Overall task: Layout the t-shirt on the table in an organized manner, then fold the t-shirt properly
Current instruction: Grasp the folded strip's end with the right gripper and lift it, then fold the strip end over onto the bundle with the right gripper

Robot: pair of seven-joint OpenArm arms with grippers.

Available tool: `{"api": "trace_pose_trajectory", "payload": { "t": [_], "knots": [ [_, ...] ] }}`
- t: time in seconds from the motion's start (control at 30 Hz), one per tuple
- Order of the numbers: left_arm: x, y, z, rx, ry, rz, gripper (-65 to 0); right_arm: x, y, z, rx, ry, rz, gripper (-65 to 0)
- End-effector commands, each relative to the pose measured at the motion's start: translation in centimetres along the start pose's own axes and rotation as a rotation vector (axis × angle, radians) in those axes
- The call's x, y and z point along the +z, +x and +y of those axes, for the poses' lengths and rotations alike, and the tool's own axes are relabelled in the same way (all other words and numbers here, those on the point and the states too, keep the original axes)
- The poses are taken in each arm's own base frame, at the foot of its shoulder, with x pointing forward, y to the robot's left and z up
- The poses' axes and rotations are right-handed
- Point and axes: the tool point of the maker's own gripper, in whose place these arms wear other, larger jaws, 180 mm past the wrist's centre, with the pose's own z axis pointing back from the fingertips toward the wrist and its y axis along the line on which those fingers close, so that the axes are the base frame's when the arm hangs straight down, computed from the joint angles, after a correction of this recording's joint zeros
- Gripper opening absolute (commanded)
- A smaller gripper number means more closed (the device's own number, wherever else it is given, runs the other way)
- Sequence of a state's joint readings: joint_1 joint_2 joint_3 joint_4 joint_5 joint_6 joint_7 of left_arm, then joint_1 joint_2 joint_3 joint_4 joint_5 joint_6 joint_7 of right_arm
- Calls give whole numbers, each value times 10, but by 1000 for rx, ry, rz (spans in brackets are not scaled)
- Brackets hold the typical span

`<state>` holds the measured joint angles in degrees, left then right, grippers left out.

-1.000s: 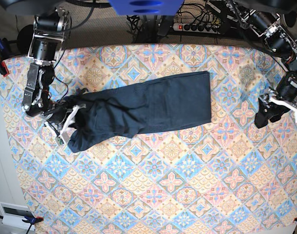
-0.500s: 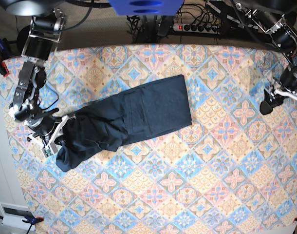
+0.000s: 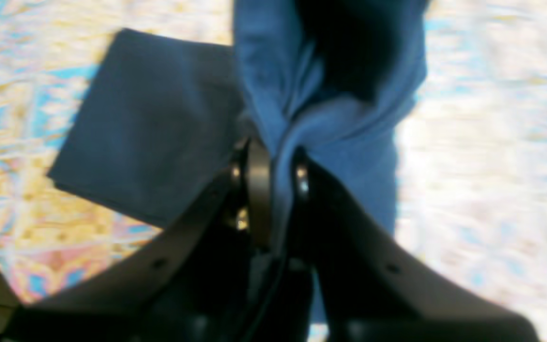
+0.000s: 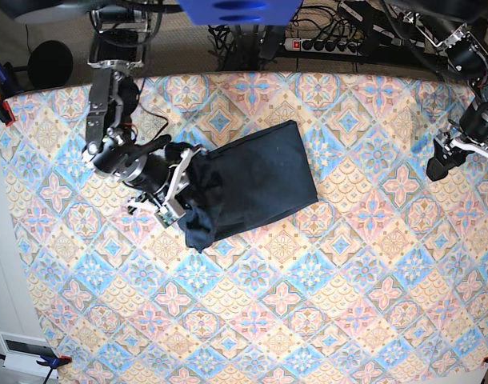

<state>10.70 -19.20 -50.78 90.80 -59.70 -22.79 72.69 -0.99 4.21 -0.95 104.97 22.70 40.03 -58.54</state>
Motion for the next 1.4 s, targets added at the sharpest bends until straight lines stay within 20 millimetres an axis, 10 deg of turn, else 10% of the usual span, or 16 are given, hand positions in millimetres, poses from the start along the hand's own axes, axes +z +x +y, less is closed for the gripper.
{"api": "trace_pose_trajectory", "payload": {
  "t": [0.0,0.37,0.6,0.97,1.17,1.37],
  "knots": [
    [5,14,-3,-28,-7,-35,-136,1,23,0,11,1,-75,-636],
    [7,7,-1,-23,-5,-18,-136,-53,33,89,-67,232,-95,-635],
    [7,7,-1,-24,-6,-17,-136,-94,30,109,58,272,-51,-628],
    [6,7,-3,-23,-11,-15,-136,-67,84,121,76,308,-231,-292],
    [-3,0,-13,-44,-38,19,-136,-50,98,119,94,286,-292,-361],
    [-3,-2,-65,-215,-115,39,-189,-58,77,83,14,217,-242,-489]
  ]
}}
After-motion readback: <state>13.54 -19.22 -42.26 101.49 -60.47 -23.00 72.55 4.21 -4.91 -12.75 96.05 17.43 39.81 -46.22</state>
